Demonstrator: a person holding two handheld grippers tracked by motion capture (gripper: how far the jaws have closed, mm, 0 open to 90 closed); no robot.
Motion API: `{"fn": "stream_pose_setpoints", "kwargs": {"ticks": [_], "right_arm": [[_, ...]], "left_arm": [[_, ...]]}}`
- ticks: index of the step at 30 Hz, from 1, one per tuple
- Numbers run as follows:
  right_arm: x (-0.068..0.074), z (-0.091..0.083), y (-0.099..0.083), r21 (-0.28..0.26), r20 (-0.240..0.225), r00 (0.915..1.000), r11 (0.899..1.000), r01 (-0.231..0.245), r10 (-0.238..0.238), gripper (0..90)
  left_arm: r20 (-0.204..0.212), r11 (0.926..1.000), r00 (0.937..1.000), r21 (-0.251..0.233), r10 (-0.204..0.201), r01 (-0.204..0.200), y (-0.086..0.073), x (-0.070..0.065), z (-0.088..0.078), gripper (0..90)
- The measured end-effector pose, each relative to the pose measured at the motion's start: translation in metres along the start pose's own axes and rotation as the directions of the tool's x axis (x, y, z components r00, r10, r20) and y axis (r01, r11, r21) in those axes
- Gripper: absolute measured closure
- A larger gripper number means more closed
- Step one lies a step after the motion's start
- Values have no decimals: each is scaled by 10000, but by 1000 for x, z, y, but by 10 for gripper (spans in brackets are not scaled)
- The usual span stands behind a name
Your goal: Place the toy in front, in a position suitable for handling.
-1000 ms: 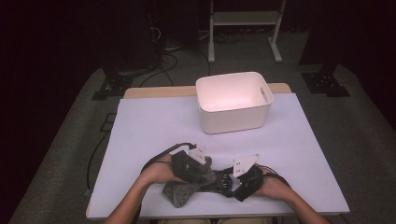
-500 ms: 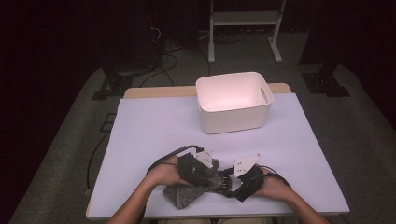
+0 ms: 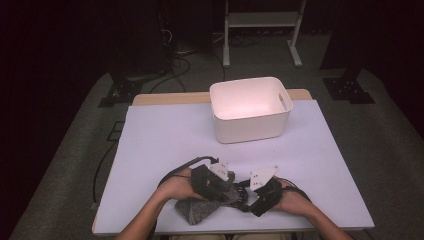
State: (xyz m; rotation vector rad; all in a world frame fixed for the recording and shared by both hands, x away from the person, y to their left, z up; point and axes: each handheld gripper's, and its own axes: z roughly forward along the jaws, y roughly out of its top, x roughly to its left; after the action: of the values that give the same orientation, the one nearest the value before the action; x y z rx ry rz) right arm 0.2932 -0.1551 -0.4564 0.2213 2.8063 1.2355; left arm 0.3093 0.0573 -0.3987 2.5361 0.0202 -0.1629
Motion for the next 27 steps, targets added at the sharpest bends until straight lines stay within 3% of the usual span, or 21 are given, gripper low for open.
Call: {"fn": "stream_pose_setpoints", "kwargs": {"ticks": [3, 7, 10, 11, 12, 13, 16, 19, 20, 21, 27], "right_arm": [[0, 0, 2, -112, 29, 10000, 9999, -31, 32, 234], [1, 2, 3, -73, 86, 9999, 9999, -113, 114, 234], [0, 2, 3, -94, 58, 9998, 9998, -203, 204, 234], [-1, 2, 3, -155, 20, 9997, 9996, -231, 231, 233], [-1, 2, 3, -202, -14, 9997, 9995, -253, 253, 233], [-1, 1, 3, -239, -18, 9996, 9993, -274, 273, 233], [-1, 1, 3, -253, -13, 9997, 9993, -258, 258, 233], [-1, 1, 3, -258, -19, 9997, 9994, -246, 245, 233], [-1, 2, 3, -187, 16, 9998, 9997, -176, 177, 233], [-1, 2, 3, -171, 22, 9999, 9997, -156, 156, 233], [0, 3, 2, -96, 22, 9999, 9999, -135, 135, 234]], "left_arm": [[27, 9992, 9992, -52, 403, -403, 11, -3, 3, 757], [-57, 9989, 9990, -150, 439, -440, 17, -2, 7, 756], [-431, 9994, 9987, -226, 256, -266, 17, 0, 7, 757], [-851, 9994, 9963, -305, 145, -172, 18, 3, 6, 757], [-851, 9994, 9963, -305, 145, -172, 18, 3, 6, 757], [-1258, 9996, 9921, -288, -14, -22, 18, 7, 3, 756], [-1461, 9995, 9891, -283, -202, 163, 16, 10, 1, 752], [-1243, 9992, 9921, -378, -174, 127, 15, 11, 1, 752], [-764, 9986, 9971, -537, -73, 32, 15, 10, 3, 753], [-610, 9983, 9981, -577, -34, -1, 15, 9, 5, 753], [-695, 9993, 9975, -357, 89, -114, 16, 8, 5, 754]]}}
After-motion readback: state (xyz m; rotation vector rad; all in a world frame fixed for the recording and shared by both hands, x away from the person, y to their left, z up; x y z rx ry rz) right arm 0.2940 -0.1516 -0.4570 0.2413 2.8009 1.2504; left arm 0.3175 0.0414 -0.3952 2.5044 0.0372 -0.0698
